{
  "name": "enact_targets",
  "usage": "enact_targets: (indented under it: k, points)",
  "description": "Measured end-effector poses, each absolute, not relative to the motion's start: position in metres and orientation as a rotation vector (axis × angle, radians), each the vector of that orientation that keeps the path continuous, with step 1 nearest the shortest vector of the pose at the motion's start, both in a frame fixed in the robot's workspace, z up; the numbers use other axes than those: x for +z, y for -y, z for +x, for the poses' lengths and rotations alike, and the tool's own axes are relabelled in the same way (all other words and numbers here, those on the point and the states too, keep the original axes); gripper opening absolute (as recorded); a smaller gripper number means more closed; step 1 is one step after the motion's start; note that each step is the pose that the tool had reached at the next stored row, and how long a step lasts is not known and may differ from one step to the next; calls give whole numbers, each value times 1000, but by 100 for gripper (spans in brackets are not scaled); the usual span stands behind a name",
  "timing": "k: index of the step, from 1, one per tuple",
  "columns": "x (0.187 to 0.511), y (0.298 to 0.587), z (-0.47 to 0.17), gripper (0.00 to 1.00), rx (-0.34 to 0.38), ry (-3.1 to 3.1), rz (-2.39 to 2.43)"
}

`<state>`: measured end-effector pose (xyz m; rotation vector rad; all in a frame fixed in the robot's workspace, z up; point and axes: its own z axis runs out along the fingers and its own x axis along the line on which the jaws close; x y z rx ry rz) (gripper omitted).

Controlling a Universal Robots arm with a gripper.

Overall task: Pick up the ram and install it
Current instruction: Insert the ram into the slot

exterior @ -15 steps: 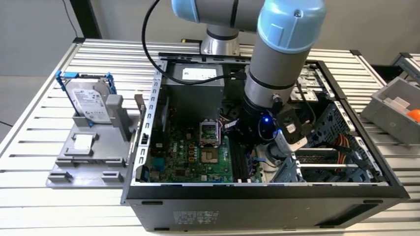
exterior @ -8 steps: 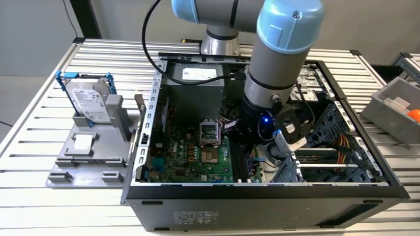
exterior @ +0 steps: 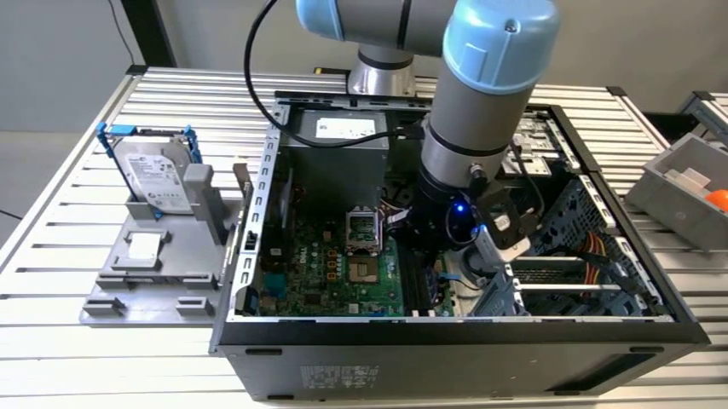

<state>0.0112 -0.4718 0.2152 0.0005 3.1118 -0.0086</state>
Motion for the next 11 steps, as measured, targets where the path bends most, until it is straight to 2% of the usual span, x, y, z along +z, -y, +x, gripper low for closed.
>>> enact_targets:
  k: [11]
  points:
    - [211,472,11,0,-9,-3112,1]
